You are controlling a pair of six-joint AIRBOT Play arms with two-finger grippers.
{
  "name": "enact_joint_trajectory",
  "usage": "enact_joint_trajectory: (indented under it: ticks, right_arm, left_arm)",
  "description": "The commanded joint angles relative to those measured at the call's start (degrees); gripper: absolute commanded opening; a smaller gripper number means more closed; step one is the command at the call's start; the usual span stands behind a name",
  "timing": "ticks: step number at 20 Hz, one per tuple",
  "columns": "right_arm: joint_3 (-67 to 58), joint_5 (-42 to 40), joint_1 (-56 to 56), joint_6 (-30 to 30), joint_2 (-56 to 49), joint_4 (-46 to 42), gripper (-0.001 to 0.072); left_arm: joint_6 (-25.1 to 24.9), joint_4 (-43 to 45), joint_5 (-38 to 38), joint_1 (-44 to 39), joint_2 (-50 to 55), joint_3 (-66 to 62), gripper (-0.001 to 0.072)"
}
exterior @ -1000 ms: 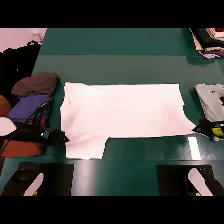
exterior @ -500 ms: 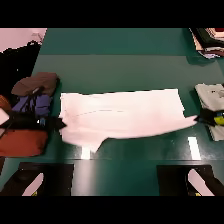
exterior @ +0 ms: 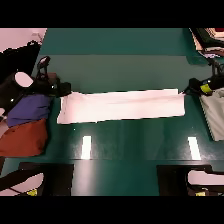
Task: Fold the shirts.
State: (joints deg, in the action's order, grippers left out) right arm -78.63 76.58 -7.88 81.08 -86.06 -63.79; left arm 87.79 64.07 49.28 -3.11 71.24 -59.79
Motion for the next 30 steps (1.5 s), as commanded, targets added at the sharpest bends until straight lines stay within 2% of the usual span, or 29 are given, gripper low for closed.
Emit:
enact_joint_trajectory:
  ticks: [1, 2, 4, 5, 7, 8, 9, 12, 14, 17, 18, 19, 20, 21, 22, 23, 26, 30]
  right_arm:
    - [-7.6, 1.1, -0.3, -0.3, -8.3, 5.2, 0.0509]
    - [-8.9, 2.7, -1.0, -1.7, -9.4, 6.3, 0.0511]
    - [-9.4, 5.4, -2.9, -4.5, -10.0, 6.7, 0.0512]
    - [-8.8, 6.6, -4.4, -5.8, -9.8, 6.8, 0.0512]
    - [-6.7, 8.8, -7.8, -7.5, -9.9, 6.8, 0.0511]
    - [-4.8, 9.2, -9.5, -8.6, -9.9, 6.8, 0.0512]
    - [-2.8, 8.8, -11.0, -9.9, -9.9, 6.9, 0.0512]
    - [2.3, 6.5, -13.7, -12.9, -10.8, 7.3, 0.0512]
    - [3.0, 7.7, -13.6, -13.3, -13.6, 8.3, 0.0512]
    - [2.9, 8.2, -11.0, -14.2, -17.1, 14.0, 0.0508]
    - [2.9, 8.2, -9.7, -14.4, -17.9, 15.5, 0.0464]
    - [2.9, 8.1, -8.5, -15.8, -18.2, 16.3, 0.0375]
    - [2.9, 7.9, -7.4, -16.6, -18.1, 16.2, 0.0263]
    - [2.8, 8.0, -6.7, -17.2, -17.7, 16.2, 0.012]
    - [2.8, 7.8, -6.2, -17.8, -16.9, 16.3, 0.0045]
    - [2.5, 7.8, -6.1, -18.4, -15.7, 16.3, 0.0013]
    - [-1.1, 9.6, -5.0, -18.0, -9.6, 16.3, 0.0014]
    - [-9.5, 12.3, 0.1, -12.1, -1.4, 16.8, 0.0014]
  left_arm:
    - [0.5, 0.2, -4.5, 0.1, 3.9, -3.8, 0.0504]
    - [0.5, 0.2, -3.3, 0.1, 3.9, -4.6, 0.0557]
    - [0.3, 0.2, 1.8, 0.1, 3.9, -7.1, 0.0552]
    - [0.3, 0.2, 4.8, 0.0, 3.9, -8.3, 0.0443]
    - [0.2, -1.2, 8.4, 0.0, 3.9, -9.1, 0.0157]
    - [0.2, -2.0, 9.1, 0.0, 3.9, -9.1, 0.0061]
    - [0.2, -2.9, 9.3, 0.0, 3.9, -9.1, 0.0025]
    - [0.3, -3.2, 8.1, -2.7, 4.2, -9.1, 0.0025]
    - [0.3, -3.2, 6.2, -6.2, 5.0, -9.0, 0.0024]
    - [2.0, -3.3, 3.3, -10.8, 7.0, -9.0, 0.0024]
    - [3.0, -3.4, 2.6, -12.3, 8.0, -9.0, 0.0025]
    - [3.5, -3.7, 1.7, -13.7, 9.1, -9.0, 0.0025]
    - [3.5, -4.8, 0.1, -15.4, 10.4, -9.0, 0.0024]
    - [3.5, -6.5, -1.7, -16.9, 11.7, -9.0, 0.0024]
    - [3.3, -7.9, -3.3, -18.4, 13.5, -9.6, 0.0024]
    - [3.3, -8.5, -4.0, -19.8, 15.4, -10.8, 0.0024]
    - [3.3, -8.8, -3.8, -23.6, 22.3, -16.9, 0.0024]
    - [3.3, -9.2, -3.2, -27.9, 30.0, -25.0, 0.0024]
